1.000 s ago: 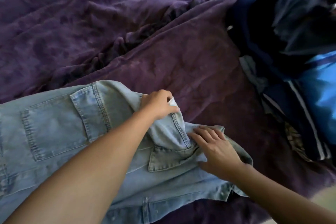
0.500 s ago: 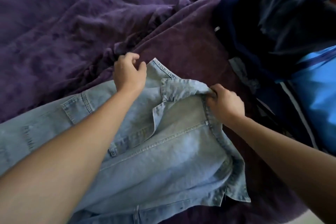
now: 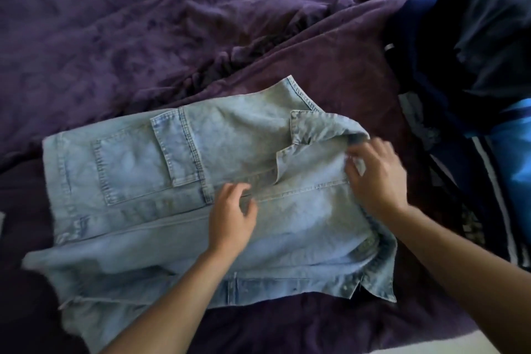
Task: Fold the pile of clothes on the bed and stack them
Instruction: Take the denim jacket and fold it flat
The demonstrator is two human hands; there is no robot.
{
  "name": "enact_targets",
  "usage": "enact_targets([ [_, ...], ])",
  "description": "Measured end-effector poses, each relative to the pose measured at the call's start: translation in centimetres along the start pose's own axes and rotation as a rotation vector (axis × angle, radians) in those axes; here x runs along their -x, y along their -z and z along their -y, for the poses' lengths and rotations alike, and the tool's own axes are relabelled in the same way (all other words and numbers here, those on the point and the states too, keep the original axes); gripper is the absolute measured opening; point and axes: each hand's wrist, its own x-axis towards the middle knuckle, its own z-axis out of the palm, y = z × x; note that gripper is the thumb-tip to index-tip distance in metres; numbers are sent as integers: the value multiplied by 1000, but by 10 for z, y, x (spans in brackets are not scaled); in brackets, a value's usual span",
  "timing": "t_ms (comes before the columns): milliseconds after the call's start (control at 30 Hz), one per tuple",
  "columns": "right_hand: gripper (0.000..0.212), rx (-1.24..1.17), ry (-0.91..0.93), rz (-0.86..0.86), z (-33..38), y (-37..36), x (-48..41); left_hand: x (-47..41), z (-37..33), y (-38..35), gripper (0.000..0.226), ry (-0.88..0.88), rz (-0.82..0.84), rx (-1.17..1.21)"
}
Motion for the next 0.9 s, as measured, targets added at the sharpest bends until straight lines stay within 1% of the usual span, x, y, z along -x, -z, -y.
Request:
enact_targets([
  [33,10,-54,73,61,13,0,22,21,15,12,12,6,-52,-26],
  [100,11,-133,191,255,35,-4,74,65,48,36,18,20,-123,-83],
  [167,7,-121,338,405,46,-13,126,111,78,58,24,30,-107,-163],
  [200,11,-78,402,470,48,-18,149,132,94,66,26,19,-73,-229],
  [233,23,-6,439,532,48,-23,166,152,109,72,30,5,-21,-314],
  [267,40,94,437,580,46,-28,180,170,124,78,37,-5,35,-409],
  [333,71,251,355,601,39,-36,195,188,153,86,61,11,112,-571],
  [367,76,286,310,573,37,-39,197,188,168,89,75,39,112,-626],
  [400,70,304,280,515,36,-43,197,183,180,92,88,73,96,-664],
  [433,53,310,257,441,38,-49,197,175,190,95,96,89,66,-691],
  [467,35,298,236,352,41,-54,196,166,198,98,94,71,46,-707],
  [500,24,271,196,279,48,-56,194,157,201,99,83,28,45,-710],
  [533,17,228,138,231,54,-56,192,151,201,99,65,-18,64,-698],
  [600,9,172,55,215,62,-50,192,149,191,101,27,-70,114,-622],
  [633,7,180,52,258,67,-43,196,150,184,103,19,-64,148,-570],
  [667,13,203,69,334,71,-36,202,154,178,106,19,-51,191,-510],
  [700,32,243,93,434,75,-29,209,161,172,111,22,-33,246,-451],
  [733,55,303,108,534,79,-26,216,170,169,114,24,-21,309,-401],
  [767,73,401,116,630,83,-23,223,181,167,118,23,-4,375,-368],
  [800,78,505,125,713,88,-23,230,193,166,122,23,15,432,-344],
  [833,73,597,127,763,92,-23,237,205,167,125,24,26,481,-325],
  [867,62,628,123,753,94,-24,242,217,167,128,26,24,529,-321],
  [900,53,605,119,698,96,-23,247,227,169,129,27,14,580,-331],
])
